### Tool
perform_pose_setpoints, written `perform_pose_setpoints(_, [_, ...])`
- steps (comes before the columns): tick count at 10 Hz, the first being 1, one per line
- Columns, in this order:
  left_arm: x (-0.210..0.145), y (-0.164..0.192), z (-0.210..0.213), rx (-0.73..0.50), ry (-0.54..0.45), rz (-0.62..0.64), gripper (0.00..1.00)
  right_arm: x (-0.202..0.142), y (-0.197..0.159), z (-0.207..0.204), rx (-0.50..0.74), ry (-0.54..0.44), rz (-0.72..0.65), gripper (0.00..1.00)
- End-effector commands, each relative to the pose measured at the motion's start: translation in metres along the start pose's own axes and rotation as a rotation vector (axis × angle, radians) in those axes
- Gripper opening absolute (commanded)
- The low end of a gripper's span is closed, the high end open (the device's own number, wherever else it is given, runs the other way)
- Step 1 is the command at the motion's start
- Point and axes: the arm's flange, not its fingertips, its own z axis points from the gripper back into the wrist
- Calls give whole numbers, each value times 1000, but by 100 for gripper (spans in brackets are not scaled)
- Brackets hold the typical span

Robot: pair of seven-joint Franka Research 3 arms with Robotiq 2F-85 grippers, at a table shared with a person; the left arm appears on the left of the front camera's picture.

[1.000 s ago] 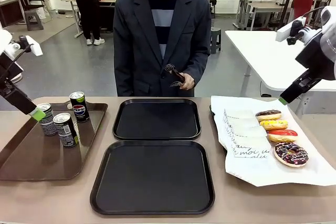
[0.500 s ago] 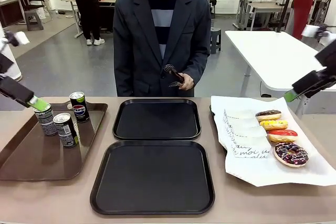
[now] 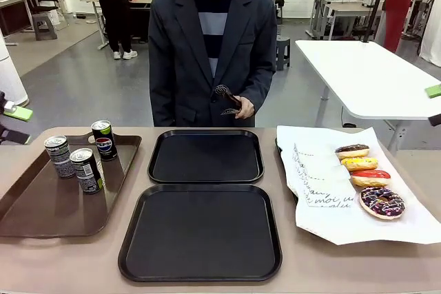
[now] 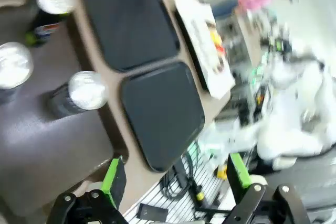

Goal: Set up donuts and drinks on trays.
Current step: Pick up one Pepsi coke and place it on the Flat Tray.

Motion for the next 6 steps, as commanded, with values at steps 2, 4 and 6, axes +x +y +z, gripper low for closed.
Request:
perform_pose_setpoints(2, [-6,39,35,52,-89,124,100,-3,-44,57,37,-97,-199,100])
perform_pose_setpoints(4, [-11,49,58,83,-122,156,100,-5,-76,72,-24,-55,-231,100])
perform_pose_setpoints(6, [-20,49,75,103,-161,163,100,-4,-89,74,-58,-25,-268,100])
